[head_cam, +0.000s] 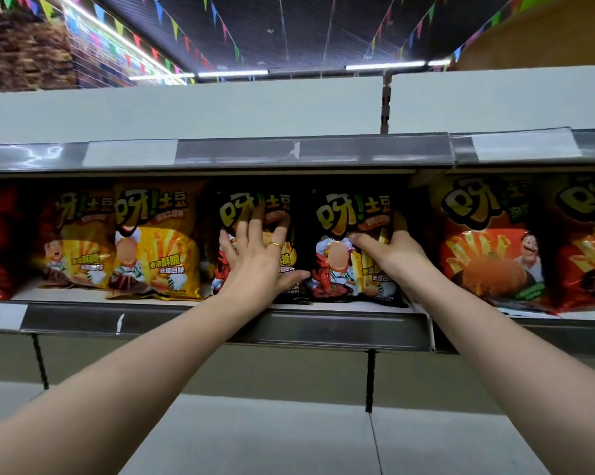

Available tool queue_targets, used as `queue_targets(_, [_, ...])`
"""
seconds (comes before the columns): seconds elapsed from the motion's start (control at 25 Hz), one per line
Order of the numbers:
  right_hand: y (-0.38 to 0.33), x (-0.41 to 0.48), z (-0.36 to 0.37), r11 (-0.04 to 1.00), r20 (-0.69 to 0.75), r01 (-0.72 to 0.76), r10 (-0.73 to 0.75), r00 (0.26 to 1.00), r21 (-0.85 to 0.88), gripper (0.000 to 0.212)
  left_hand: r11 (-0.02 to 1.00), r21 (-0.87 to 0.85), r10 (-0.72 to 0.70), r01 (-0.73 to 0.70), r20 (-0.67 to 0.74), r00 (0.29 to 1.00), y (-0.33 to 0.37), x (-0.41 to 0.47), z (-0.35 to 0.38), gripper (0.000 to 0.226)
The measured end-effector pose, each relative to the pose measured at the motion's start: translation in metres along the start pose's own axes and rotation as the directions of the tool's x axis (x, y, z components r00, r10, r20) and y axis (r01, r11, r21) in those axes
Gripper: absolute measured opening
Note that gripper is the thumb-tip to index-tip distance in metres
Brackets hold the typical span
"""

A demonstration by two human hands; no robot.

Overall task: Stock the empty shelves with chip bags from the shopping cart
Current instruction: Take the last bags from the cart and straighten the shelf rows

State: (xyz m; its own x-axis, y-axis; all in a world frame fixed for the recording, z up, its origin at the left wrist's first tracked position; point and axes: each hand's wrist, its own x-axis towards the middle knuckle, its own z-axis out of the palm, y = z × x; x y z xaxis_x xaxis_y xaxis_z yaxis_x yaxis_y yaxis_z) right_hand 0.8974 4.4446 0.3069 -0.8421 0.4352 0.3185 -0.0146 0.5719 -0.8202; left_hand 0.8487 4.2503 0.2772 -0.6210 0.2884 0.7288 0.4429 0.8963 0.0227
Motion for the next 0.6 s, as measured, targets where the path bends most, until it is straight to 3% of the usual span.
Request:
queue_targets(0.12, [0.003, 0.001, -0.003, 0.999, 0.002, 0.003, -0.003, 1.0, 0.049, 0.074, 0.997, 0.042, 0.063, -0.058, -0.129, 0.99, -0.01, 0.008, 0.004, 0.084])
queue_targets(0.24, [0.005, 0.002, 0.002, 0.998, -0.001, -0.024, 0.024, 1.0, 0.061, 0.076, 0.995, 0.095, 0.008, -0.02, 0.128, 0.992, -0.002, 0.01, 0.001, 0.087])
queue_targets(0.32, [0.004, 0.0, 0.006, 0.998, -0.001, -0.027, 0.027, 1.0, 0.057, 0.078, 0.993, 0.118, 0.006, -0.025, 0.158, 0.987, -0.003, 0.011, 0.0, 0.083])
queue_targets(0.48, [0.005, -0.005, 0.008, 0.998, 0.011, -0.004, 0.004, 1.0, 0.067, 0.081, 0.999, 0.028, 0.015, -0.019, 0.134, 0.991, -0.01, 0.003, -0.007, 0.079])
queue_targets(0.6, [0.004, -0.014, 0.007, 0.997, 0.002, 0.042, -0.043, 0.999, 0.067, 0.087, 1.0, -0.01, 0.021, -0.021, 0.024, 0.999, -0.01, -0.004, -0.01, 0.073])
